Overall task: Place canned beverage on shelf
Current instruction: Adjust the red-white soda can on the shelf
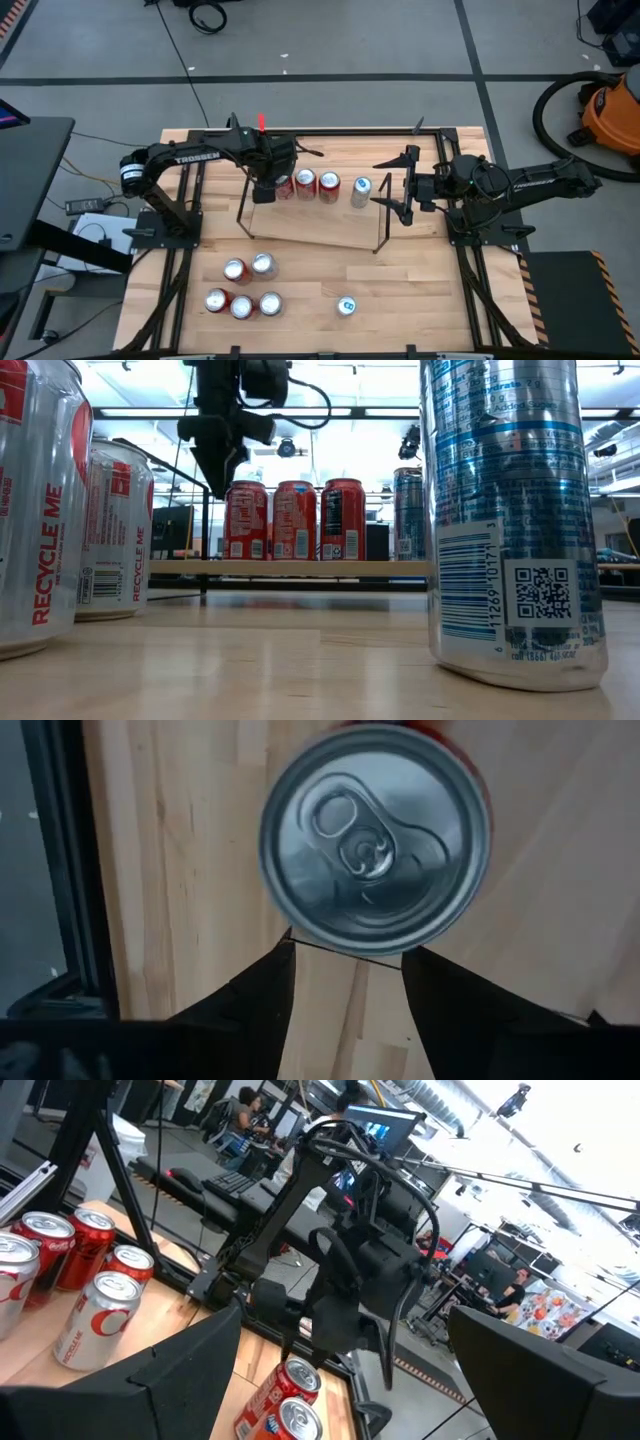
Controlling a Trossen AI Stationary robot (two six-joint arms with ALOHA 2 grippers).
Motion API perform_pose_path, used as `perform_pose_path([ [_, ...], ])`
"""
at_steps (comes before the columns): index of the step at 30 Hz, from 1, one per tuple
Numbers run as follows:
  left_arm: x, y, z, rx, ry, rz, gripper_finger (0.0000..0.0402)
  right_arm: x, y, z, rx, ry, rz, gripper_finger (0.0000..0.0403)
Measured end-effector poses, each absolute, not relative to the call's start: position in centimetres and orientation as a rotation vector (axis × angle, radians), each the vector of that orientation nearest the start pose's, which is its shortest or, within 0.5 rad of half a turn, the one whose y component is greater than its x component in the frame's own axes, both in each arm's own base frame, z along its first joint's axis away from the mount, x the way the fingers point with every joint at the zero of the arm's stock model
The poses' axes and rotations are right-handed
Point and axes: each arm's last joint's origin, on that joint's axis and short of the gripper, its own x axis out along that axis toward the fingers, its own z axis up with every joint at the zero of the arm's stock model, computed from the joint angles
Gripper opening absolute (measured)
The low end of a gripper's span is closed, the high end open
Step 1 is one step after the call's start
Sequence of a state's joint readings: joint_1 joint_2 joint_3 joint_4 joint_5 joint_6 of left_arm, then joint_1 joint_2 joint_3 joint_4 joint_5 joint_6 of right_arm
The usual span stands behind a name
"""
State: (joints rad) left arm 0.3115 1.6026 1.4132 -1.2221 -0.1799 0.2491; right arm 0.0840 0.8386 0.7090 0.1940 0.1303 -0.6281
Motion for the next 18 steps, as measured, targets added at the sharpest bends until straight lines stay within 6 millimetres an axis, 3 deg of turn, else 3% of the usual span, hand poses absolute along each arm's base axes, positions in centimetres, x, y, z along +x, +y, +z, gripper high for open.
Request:
perform_pose_path([
  [18,28.91,10.02,28.00,0.106,1.414,0.227,0.0194,19.01,1.22,33.37,-0.624,-0.045,-0.064,0.0368],
])
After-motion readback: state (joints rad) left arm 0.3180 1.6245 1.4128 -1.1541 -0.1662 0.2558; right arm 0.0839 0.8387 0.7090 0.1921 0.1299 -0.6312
